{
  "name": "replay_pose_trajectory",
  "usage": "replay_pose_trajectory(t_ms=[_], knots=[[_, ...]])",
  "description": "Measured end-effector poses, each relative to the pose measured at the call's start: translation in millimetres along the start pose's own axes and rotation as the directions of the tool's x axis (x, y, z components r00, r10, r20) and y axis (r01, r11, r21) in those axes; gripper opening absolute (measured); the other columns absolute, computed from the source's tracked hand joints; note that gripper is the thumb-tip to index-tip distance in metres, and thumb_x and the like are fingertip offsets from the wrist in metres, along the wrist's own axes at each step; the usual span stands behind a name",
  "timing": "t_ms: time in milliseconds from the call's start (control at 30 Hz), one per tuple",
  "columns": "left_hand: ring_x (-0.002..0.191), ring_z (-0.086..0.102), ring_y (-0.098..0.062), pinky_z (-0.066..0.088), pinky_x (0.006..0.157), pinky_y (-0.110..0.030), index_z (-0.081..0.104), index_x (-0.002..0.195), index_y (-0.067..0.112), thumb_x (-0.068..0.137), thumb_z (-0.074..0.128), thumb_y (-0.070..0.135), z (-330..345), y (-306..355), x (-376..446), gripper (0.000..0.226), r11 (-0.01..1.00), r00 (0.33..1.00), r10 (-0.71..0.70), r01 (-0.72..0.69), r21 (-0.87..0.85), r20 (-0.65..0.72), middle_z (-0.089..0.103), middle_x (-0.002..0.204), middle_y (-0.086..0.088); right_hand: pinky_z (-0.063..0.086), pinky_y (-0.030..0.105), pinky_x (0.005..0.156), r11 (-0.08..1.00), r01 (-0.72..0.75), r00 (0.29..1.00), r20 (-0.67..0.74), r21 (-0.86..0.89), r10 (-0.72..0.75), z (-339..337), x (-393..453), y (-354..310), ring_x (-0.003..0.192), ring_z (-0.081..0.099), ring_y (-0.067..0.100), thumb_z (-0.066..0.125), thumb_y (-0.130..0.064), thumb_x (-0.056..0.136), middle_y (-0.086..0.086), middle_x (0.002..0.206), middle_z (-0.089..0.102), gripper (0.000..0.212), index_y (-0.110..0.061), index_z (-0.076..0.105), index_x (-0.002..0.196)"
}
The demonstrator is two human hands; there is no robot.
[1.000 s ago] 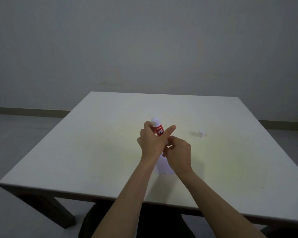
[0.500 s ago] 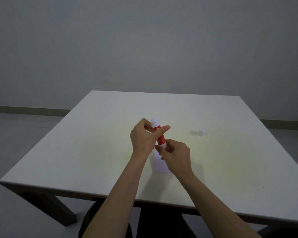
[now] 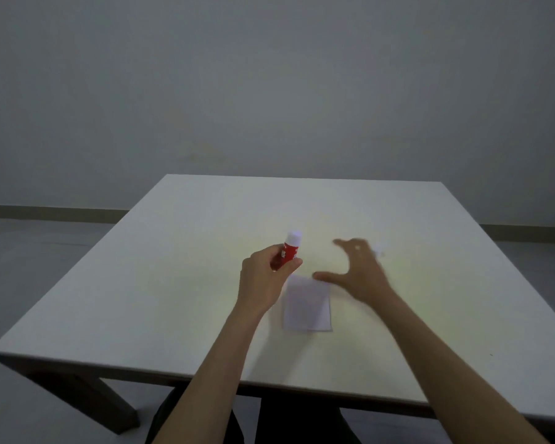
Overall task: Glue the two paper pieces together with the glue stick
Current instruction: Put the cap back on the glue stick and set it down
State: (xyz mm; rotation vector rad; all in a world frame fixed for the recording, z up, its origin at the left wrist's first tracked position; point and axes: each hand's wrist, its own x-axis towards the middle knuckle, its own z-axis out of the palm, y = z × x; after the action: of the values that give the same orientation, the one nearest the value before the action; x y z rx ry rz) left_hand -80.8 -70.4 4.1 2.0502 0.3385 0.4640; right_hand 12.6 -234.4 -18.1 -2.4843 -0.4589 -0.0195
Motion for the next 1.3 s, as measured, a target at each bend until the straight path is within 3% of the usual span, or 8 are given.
replay_pose_trajectory(t_ms=[133, 333, 433, 567, 833, 1000, 1133, 1300], knots=[[0.058, 0.048, -0.013, 0.034, 0.052, -0.024, 0.067, 0.092, 0.027, 0.082, 0.066, 0.029, -7, -7, -4, 0.010, 0.957, 0.993, 0.112, -0.099, 0.274, -0.029, 0.054, 0.058, 0.011, 0.034, 0.049, 0.101, 0.894, -0.095, 0.992, -0.114, -0.438, 0.050, -12, 26, 47, 0.131, 0.031, 0.038, 0.045, -0.044, 0.093, 0.013, 0.155, 0.018, 0.058, -0.028, 0.025, 0.145], [0.085, 0.059, -0.018, 0.037, 0.062, -0.026, 0.061, 0.119, 0.033, 0.086, 0.062, 0.032, -4, -10, -4, 0.033, 0.885, 0.990, 0.141, -0.116, 0.450, -0.023, 0.069, 0.095, 0.007, 0.036, 0.039, 0.093, 0.906, -0.004, 0.993, -0.107, -0.424, -0.046, -9, 27, 58, 0.114, 0.049, 0.031, 0.042, -0.011, 0.095, 0.010, 0.127, 0.057, 0.039, -0.019, 0.049, 0.133], [0.095, 0.061, -0.019, 0.037, 0.067, -0.026, 0.058, 0.125, 0.033, 0.085, 0.063, 0.033, -2, -11, -4, 0.040, 0.884, 0.988, 0.152, -0.119, 0.452, -0.038, 0.070, 0.105, 0.006, 0.048, 0.031, 0.083, 0.988, 0.056, 0.983, -0.182, 0.146, -0.029, -20, 16, 30, 0.088, 0.066, 0.025, 0.057, -0.005, 0.088, 0.012, 0.102, 0.069, 0.029, -0.008, 0.064, 0.116], [0.095, 0.061, -0.020, 0.041, 0.068, -0.027, 0.057, 0.125, 0.034, 0.084, 0.065, 0.033, 1, -7, -2, 0.041, 0.887, 0.990, 0.140, -0.111, 0.448, -0.032, 0.070, 0.106, 0.005, 0.058, 0.020, 0.067, 0.653, 0.039, 0.998, 0.001, 0.756, -0.061, -28, -10, -21, 0.074, 0.073, 0.016, 0.062, 0.001, 0.083, 0.006, 0.088, 0.072, 0.023, -0.011, 0.068, 0.101], [0.094, 0.061, -0.019, 0.039, 0.066, -0.025, 0.055, 0.127, 0.036, 0.084, 0.065, 0.035, -1, -2, -3, 0.045, 0.874, 0.987, 0.160, -0.132, 0.467, -0.020, 0.070, 0.107, 0.005, 0.056, 0.022, 0.078, 0.764, 0.112, 0.987, 0.020, 0.635, -0.161, -22, -20, -36, 0.075, 0.071, 0.006, 0.065, -0.001, 0.081, -0.005, 0.095, 0.073, 0.027, -0.022, 0.069, 0.098], [0.091, 0.063, -0.021, 0.042, 0.067, -0.027, 0.063, 0.116, 0.033, 0.083, 0.064, 0.032, -1, 3, -6, 0.033, 0.829, 0.974, 0.227, -0.204, 0.521, 0.020, 0.072, 0.103, 0.005, 0.052, 0.015, 0.057, 0.835, 0.151, 0.979, 0.039, 0.529, -0.201, -21, -17, -41, 0.053, 0.067, 0.005, 0.064, -0.018, 0.085, -0.006, 0.066, 0.070, 0.009, -0.015, 0.072, 0.089], [0.086, 0.064, -0.021, 0.041, 0.065, -0.025, 0.066, 0.108, 0.030, 0.085, 0.062, 0.031, 1, 8, -8, 0.024, 0.812, 0.968, 0.247, -0.228, 0.537, 0.037, 0.073, 0.096, 0.005, 0.037, 0.027, 0.050, 0.989, 0.084, 0.996, -0.021, 0.124, -0.082, -17, -18, -44, 0.044, 0.049, 0.015, 0.039, -0.052, 0.092, -0.006, 0.043, 0.051, 0.056, -0.014, 0.057, 0.054], [0.079, 0.062, -0.022, 0.041, 0.061, -0.028, 0.066, 0.100, 0.030, 0.084, 0.062, 0.033, -2, 11, -5, 0.017, 0.809, 0.972, 0.235, -0.209, 0.549, 0.023, 0.070, 0.084, 0.004, 0.047, 0.021, 0.063, 0.884, 0.253, 0.953, 0.057, 0.393, -0.298, -27, -17, -37, 0.064, 0.059, 0.010, 0.055, -0.034, 0.090, -0.004, 0.088, 0.064, 0.023, -0.026, 0.057, 0.111]])
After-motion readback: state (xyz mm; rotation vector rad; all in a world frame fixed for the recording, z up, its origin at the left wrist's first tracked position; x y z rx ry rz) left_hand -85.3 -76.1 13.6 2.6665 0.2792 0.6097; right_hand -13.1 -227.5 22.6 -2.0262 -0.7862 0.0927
